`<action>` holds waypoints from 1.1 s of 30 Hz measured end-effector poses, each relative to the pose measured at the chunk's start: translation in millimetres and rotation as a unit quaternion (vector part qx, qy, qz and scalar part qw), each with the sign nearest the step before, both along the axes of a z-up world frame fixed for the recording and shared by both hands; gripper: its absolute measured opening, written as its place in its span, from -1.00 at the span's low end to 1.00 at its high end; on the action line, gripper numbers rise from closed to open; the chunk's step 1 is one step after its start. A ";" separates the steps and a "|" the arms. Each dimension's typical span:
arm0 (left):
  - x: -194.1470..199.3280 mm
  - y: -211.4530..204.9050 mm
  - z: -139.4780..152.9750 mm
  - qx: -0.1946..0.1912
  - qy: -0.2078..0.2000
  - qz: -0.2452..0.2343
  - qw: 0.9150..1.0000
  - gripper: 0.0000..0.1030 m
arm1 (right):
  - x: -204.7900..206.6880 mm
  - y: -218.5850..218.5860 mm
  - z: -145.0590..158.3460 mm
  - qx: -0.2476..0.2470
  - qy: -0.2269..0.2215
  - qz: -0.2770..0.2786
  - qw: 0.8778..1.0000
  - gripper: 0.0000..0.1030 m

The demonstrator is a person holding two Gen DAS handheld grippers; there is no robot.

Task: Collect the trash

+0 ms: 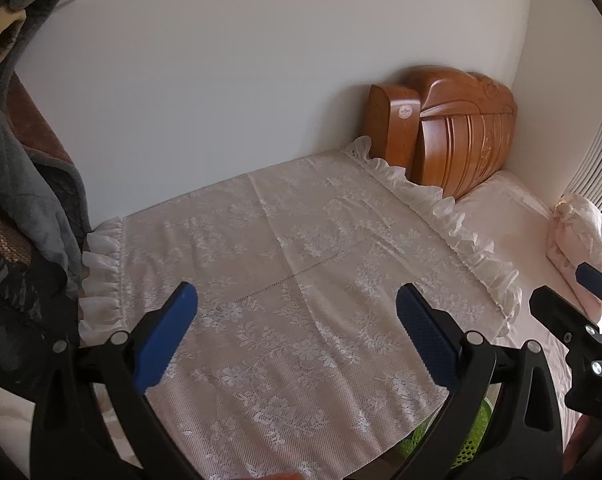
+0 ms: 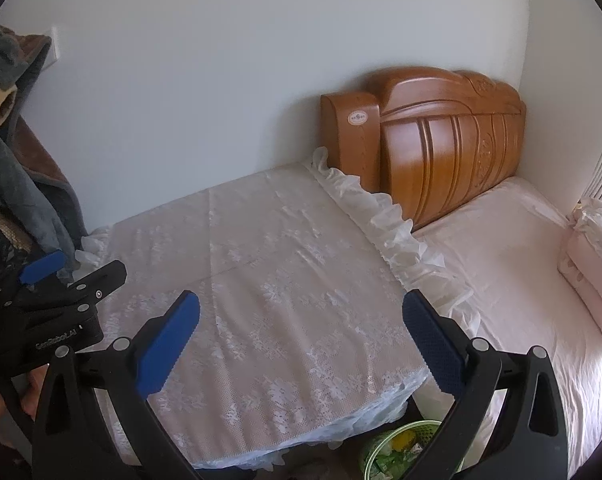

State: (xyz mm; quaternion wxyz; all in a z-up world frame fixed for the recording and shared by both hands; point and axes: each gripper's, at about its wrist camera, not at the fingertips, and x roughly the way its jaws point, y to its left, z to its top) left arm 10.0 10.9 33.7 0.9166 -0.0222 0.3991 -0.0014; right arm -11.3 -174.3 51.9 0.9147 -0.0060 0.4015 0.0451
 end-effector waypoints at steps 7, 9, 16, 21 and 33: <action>1.4 3.3 -1.4 -0.001 0.003 0.004 1.000 0.85 | 3.0 -1.3 -4.3 0.002 0.006 0.000 1.000 0.95; 2.5 3.0 -2.7 0.002 0.006 0.004 1.000 0.85 | 3.0 -0.2 -5.3 0.001 0.006 -0.001 1.000 0.95; 2.2 1.9 -4.3 0.005 0.010 0.005 1.000 0.85 | 4.0 2.8 -8.8 -0.001 0.010 0.004 1.000 0.95; 1.6 1.8 -4.4 0.005 0.011 0.006 1.000 0.85 | 3.5 4.9 -9.0 -0.005 0.008 0.008 1.000 0.95; 0.5 2.2 -4.2 0.006 0.012 0.007 1.000 0.85 | 1.3 3.7 -8.5 -0.004 0.007 0.009 1.000 0.95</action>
